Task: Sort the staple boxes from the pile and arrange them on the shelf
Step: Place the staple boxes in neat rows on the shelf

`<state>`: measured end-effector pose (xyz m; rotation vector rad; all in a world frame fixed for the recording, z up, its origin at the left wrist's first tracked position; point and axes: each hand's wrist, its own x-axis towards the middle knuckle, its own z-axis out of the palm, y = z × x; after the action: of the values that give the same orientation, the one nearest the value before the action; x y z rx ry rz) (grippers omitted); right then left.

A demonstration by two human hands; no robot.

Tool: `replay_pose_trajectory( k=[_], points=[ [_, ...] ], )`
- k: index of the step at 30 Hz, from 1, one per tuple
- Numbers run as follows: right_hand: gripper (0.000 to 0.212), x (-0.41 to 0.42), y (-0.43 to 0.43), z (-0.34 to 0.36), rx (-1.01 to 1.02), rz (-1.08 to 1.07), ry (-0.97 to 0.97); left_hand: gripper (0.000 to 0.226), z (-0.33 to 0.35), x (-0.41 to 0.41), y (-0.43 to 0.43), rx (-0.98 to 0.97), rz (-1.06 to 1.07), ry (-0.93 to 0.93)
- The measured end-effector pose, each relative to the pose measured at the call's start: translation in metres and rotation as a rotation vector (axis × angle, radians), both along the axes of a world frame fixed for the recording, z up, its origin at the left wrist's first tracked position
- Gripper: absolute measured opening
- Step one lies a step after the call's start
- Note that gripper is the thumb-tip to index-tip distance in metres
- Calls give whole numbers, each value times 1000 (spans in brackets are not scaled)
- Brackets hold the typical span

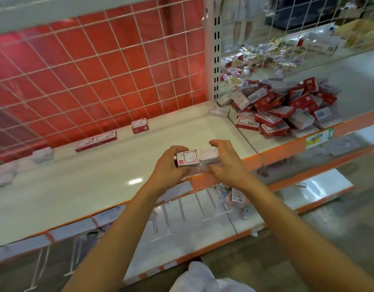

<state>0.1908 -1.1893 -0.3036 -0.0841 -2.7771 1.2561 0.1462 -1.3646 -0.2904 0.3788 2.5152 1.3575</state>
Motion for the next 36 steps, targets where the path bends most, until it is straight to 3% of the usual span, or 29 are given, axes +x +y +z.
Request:
replay_pose_trajectory(
  k=[13, 28, 36],
  points=[
    [42, -39, -49, -1, -19, 100, 36, 45, -6, -23, -63, -4, 52, -3],
    [46, -102, -177, -4, -22, 143, 18, 50, -1, -75, -193, 34, 110, -66],
    [46, -109, -238, -10, -88, 162, 6, 41, -10, -80, -260, 124, 166, -99]
  ],
)
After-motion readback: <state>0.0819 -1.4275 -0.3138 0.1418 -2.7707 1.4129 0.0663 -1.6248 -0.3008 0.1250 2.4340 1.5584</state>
